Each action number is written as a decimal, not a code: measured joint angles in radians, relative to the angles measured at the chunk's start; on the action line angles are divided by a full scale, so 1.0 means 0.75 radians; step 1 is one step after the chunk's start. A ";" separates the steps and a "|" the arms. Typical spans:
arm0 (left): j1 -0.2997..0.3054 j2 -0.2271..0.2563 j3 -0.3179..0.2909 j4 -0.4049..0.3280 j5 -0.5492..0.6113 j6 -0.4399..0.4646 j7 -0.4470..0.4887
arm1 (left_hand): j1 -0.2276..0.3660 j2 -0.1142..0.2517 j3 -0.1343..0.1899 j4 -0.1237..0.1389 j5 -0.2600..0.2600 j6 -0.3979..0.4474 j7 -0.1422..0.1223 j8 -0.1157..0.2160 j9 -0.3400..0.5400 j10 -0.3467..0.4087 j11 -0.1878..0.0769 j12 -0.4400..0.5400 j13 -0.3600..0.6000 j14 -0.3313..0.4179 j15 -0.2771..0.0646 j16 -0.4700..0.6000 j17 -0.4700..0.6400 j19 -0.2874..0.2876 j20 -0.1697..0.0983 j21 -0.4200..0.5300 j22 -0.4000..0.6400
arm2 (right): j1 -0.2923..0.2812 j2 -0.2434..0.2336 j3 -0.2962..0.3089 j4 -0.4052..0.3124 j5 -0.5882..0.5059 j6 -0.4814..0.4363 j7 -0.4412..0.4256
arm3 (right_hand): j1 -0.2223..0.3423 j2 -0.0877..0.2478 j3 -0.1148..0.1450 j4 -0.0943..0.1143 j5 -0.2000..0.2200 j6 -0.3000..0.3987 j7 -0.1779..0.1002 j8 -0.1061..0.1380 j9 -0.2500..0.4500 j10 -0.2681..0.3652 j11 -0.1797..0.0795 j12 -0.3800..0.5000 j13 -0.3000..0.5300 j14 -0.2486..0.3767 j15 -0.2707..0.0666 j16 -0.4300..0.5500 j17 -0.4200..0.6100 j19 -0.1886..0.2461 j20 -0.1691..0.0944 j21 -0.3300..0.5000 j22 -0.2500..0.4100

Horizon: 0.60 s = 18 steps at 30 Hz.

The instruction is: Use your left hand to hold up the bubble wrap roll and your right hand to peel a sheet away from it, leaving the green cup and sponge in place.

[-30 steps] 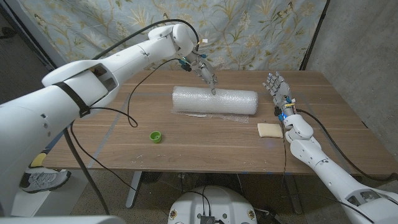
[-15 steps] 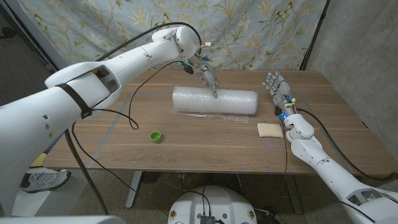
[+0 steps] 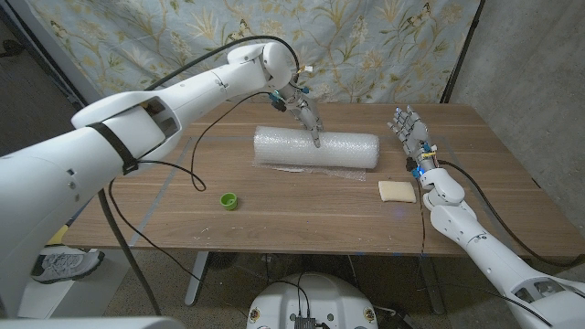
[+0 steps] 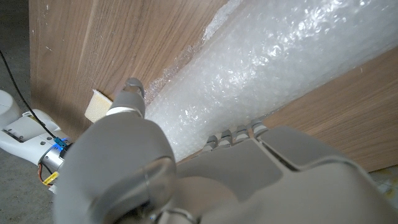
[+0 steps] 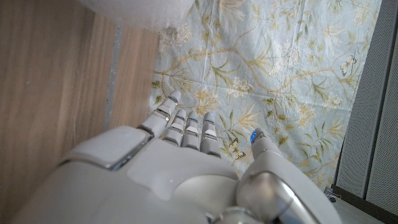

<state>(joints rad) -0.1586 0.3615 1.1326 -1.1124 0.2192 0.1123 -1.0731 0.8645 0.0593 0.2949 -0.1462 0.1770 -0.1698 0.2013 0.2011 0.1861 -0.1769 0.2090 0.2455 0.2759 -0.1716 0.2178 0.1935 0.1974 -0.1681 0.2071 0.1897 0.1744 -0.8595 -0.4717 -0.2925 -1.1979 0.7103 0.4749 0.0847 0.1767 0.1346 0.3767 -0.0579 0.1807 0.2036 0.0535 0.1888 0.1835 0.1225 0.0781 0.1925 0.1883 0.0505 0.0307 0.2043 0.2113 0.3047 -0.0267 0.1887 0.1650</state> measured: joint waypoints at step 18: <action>-0.011 0.010 0.003 -0.011 0.042 0.000 0.022 | -0.007 0.007 -0.004 0.004 0.000 0.000 0.000 0.000 0.000 0.000 0.000 0.000 0.000 0.000 0.000 0.000 0.000 0.000 0.000 0.000 0.000 | 0.033 0.011 -0.012 0.038 0.001 -0.014 0.022 | 0.000 0.000 -0.004 -0.004 0.000 0.000 0.000 0.000 0.000 0.000 0.000 0.000 0.000 0.000 0.000 0.000 0.000 0.000 0.000 0.000 0.000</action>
<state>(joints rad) -0.1666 0.3694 1.1347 -1.1206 0.2506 0.1125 -1.0567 0.8592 0.0645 0.2920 -0.1432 0.1770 -0.1697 0.2012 0.2012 0.1863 -0.1769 0.2090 0.2455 0.2760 -0.1716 0.2178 0.1935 0.1974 -0.1680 0.2071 0.1897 0.1744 -0.8345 -0.4631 -0.3015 -1.1696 0.7111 0.4642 0.1010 0.1767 0.1346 0.3738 -0.0607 0.1807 0.2036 0.0535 0.1888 0.1835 0.1225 0.0781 0.1925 0.1883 0.0504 0.0307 0.2043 0.2113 0.3047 -0.0267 0.1887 0.1650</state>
